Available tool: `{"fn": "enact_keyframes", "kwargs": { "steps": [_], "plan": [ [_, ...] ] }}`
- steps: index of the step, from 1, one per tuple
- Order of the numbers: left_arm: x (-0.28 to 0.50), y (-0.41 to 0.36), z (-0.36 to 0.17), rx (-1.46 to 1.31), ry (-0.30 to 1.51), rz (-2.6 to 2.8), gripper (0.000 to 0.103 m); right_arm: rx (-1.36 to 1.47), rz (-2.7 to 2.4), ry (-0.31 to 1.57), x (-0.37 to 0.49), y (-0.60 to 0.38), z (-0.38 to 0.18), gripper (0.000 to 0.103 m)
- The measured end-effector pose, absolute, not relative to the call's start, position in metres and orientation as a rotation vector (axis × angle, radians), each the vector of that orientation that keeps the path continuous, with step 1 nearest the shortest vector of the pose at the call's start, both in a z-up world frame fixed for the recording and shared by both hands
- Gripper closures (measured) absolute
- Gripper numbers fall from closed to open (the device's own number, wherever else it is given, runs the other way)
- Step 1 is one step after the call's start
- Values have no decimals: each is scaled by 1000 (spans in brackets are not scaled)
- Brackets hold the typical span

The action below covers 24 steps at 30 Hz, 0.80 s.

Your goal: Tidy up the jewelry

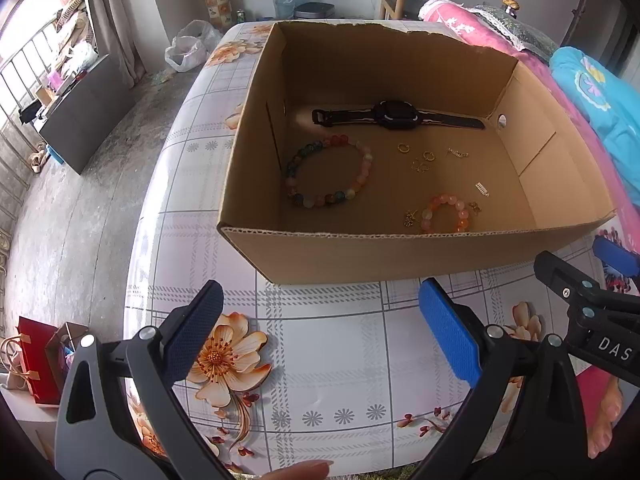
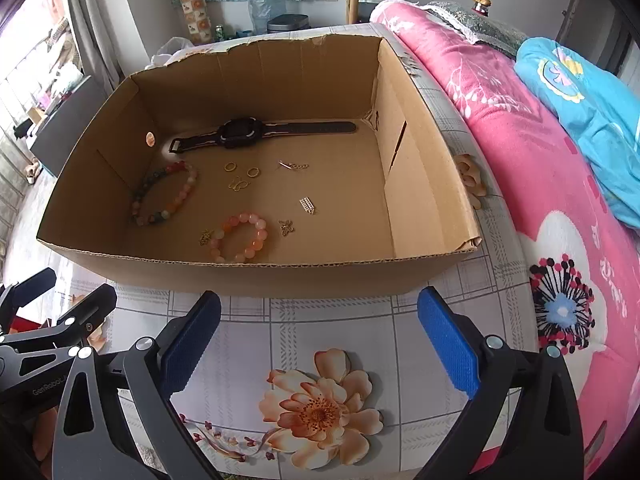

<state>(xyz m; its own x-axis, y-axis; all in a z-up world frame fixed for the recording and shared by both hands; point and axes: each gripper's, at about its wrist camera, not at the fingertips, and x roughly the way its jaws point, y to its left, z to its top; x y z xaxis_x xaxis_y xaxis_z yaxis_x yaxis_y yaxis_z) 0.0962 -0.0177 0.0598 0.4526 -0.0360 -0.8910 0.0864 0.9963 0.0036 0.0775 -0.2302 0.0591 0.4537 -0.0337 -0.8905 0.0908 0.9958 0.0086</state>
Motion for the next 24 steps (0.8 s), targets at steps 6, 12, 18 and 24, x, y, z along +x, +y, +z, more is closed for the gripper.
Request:
{"fn": "enact_keyframes", "kwargs": {
  "steps": [6,12,18,24],
  "plan": [
    [94,-19,63,54,1094,-78,8,61,-78,1095,78,-231,59,7],
    [95,-19,62,51,1098,-82,8,53,-78,1092,79,-231,60,7],
    [97,-17,63,48,1096,-79,8,52,-76,1091,80,-230,60,7],
    [97,-16,64,45,1098,-78,8,51,-77,1093,80,-230,60,7]
  ]
}}
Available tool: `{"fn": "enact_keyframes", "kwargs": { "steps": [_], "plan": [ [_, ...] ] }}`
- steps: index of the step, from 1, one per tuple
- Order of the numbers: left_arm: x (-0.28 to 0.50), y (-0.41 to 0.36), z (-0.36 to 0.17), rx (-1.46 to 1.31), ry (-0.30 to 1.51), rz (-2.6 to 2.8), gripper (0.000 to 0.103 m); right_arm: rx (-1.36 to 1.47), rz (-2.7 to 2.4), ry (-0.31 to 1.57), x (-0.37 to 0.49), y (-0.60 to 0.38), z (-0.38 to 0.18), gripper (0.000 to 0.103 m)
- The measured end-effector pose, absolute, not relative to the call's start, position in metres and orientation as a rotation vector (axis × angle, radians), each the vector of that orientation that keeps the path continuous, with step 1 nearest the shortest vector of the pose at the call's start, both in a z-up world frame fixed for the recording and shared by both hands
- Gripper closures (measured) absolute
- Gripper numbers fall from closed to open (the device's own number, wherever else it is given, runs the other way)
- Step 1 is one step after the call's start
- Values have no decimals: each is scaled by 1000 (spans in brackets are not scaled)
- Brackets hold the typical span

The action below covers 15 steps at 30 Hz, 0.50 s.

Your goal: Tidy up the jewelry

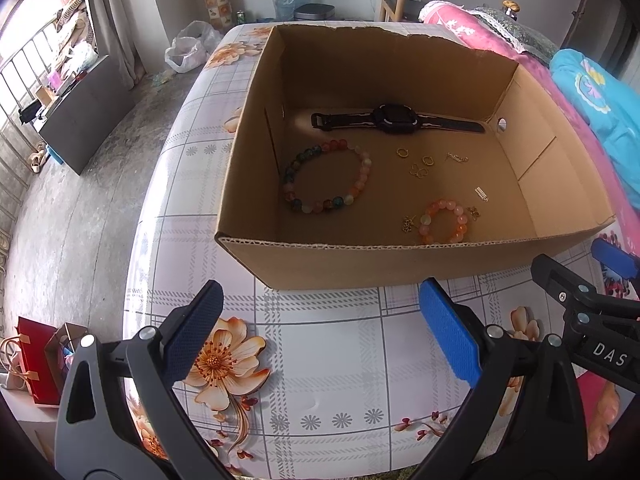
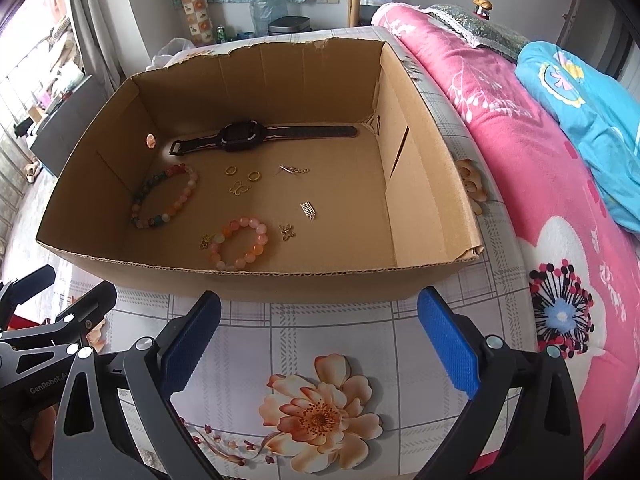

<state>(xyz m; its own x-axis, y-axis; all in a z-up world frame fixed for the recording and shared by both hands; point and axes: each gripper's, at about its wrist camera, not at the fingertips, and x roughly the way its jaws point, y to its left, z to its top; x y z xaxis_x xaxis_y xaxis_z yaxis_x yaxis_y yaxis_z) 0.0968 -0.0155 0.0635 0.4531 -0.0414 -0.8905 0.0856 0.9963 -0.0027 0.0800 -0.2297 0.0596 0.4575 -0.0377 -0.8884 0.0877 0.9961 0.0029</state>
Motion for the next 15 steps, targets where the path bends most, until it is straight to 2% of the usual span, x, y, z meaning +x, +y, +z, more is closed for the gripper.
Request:
{"fn": "enact_keyframes", "kwargs": {
  "steps": [15],
  "plan": [
    [98,-17,65,37,1092,-90,8,60,-83,1098,81,-231,58,7]
  ]
}}
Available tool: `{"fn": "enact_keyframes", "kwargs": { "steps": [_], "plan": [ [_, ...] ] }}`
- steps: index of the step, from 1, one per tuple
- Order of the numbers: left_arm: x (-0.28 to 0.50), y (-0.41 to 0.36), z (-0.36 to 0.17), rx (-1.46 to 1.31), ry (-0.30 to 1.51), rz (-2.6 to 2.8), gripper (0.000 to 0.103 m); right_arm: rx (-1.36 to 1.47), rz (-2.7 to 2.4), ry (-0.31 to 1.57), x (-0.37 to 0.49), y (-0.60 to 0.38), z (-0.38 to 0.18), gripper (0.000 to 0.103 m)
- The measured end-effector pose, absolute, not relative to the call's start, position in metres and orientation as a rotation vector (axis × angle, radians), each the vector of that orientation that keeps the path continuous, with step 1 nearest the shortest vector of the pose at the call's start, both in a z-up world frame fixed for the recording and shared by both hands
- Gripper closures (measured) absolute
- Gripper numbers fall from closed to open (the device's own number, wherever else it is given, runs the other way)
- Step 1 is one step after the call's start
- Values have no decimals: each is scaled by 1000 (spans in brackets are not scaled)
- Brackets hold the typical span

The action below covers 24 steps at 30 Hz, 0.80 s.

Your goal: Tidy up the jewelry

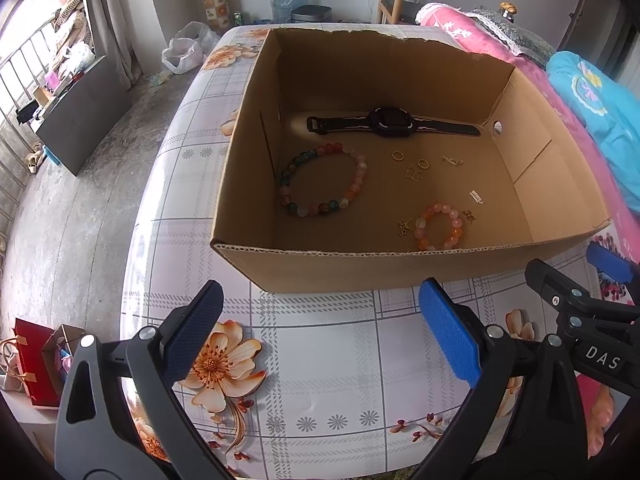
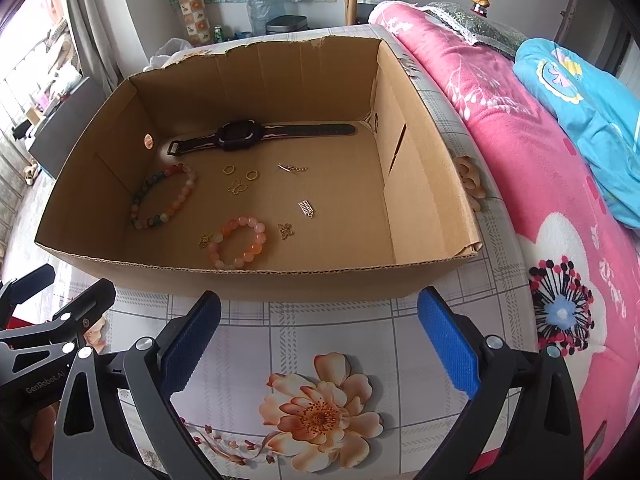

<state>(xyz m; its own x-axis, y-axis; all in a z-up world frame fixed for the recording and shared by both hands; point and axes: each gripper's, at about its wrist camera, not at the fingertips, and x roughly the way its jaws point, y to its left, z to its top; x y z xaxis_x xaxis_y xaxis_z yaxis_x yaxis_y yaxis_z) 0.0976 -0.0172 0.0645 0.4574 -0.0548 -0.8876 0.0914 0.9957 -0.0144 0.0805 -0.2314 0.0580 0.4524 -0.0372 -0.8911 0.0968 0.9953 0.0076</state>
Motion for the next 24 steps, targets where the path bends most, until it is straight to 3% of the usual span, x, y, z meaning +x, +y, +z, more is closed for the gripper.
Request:
{"fn": "enact_keyframes", "kwargs": {
  "steps": [24],
  "plan": [
    [100,-14,65,27,1097,-88,8,106,-86,1110,82,-234,58,7]
  ]
}}
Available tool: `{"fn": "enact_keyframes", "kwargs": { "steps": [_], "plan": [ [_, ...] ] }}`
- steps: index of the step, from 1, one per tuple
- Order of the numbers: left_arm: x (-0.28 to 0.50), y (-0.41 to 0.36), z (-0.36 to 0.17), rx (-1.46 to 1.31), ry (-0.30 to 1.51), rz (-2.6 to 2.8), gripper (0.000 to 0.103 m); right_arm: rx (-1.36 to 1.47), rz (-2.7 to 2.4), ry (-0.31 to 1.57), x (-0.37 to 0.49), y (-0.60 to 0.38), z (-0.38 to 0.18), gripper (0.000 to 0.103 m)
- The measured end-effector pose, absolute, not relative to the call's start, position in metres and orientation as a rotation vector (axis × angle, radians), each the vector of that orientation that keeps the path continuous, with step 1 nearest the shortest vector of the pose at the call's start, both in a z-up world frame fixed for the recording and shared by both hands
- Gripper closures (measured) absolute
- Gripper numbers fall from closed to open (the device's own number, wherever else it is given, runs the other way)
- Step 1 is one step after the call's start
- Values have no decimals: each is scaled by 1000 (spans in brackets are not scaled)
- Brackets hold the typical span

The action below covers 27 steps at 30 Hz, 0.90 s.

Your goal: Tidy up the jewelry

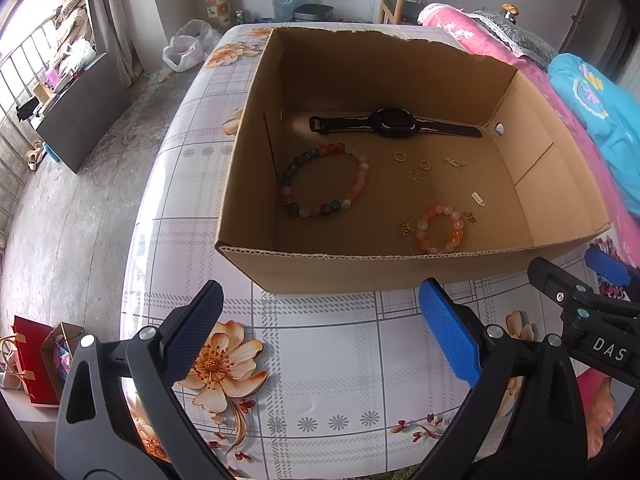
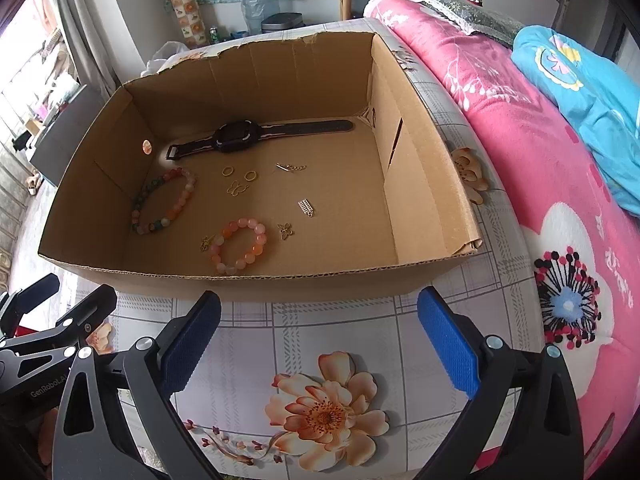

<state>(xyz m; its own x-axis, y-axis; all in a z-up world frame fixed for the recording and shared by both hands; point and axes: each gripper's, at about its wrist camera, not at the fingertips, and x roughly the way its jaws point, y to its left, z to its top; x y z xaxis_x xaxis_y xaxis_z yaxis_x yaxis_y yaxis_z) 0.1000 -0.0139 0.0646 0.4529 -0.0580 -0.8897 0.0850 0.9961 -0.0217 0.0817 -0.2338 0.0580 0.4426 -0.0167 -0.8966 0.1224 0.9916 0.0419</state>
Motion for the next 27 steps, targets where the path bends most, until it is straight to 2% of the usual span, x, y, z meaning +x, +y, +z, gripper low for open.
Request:
{"fn": "enact_keyframes", "kwargs": {
  "steps": [27],
  "plan": [
    [101,-13,64,20,1101,-85,8,93,-87,1111,83,-229,59,7]
  ]
}}
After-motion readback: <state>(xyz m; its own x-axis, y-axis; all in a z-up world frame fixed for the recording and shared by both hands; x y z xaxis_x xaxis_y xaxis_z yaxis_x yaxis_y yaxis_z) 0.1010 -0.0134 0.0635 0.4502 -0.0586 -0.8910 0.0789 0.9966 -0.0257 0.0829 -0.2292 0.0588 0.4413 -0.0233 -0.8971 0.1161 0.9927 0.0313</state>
